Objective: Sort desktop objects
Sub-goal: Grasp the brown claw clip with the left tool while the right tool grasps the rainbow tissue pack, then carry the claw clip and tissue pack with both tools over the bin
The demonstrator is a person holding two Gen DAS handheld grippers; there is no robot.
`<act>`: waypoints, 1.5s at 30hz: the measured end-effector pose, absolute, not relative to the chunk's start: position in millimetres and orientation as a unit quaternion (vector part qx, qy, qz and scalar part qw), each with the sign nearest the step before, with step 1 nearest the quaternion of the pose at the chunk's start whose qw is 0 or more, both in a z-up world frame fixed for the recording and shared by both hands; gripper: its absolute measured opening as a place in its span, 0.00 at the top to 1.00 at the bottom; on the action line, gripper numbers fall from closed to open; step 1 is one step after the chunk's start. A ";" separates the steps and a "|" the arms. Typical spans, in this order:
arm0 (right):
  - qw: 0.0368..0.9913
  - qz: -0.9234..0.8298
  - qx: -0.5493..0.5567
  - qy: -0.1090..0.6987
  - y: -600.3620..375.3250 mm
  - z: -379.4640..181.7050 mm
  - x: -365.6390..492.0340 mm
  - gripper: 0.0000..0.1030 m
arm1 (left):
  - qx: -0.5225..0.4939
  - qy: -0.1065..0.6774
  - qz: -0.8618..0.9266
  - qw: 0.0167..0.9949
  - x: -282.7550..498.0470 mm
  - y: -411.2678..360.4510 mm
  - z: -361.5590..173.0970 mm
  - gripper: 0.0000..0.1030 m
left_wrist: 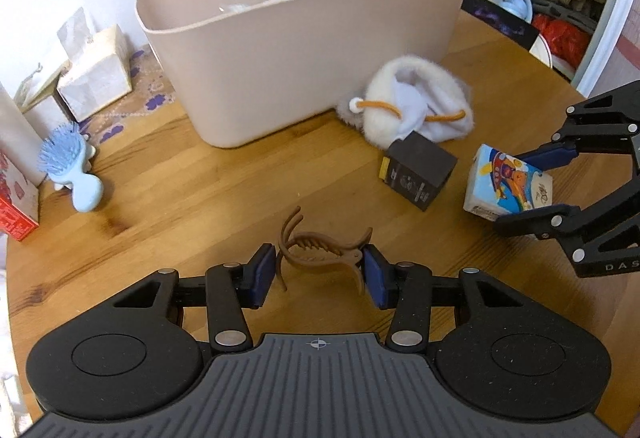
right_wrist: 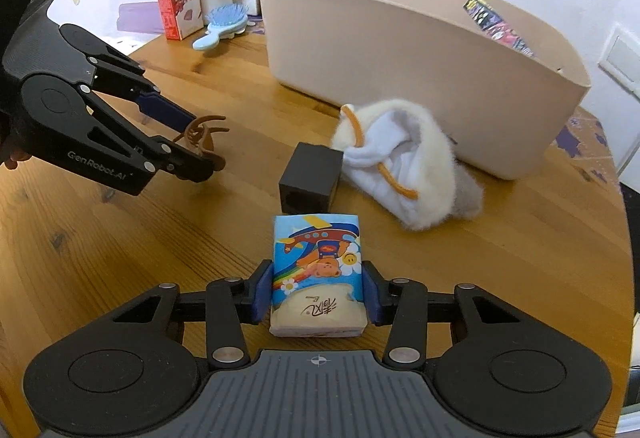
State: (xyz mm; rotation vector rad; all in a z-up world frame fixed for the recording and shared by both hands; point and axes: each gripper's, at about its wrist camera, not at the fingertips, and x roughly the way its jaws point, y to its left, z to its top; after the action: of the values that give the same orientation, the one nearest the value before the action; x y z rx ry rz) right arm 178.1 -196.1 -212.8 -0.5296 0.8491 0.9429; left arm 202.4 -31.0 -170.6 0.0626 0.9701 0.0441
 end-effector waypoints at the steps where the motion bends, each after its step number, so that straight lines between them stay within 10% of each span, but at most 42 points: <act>1: 0.775 0.434 -0.245 0.389 -197.5 -211.0 177.7 0.58 | 0.030 0.464 0.022 0.885 200.5 -30.7 -168.1 0.53; 45: 0.853 0.396 -0.253 0.226 -238.1 -86.7 224.5 0.58 | 0.038 0.356 0.065 0.931 222.4 -37.6 -64.8 0.53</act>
State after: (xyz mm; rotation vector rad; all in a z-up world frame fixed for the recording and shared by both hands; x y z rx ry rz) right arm 224.5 -238.1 -86.7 -0.5323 0.4766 0.8335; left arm 222.4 -37.6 -64.8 0.0771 0.7289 0.1333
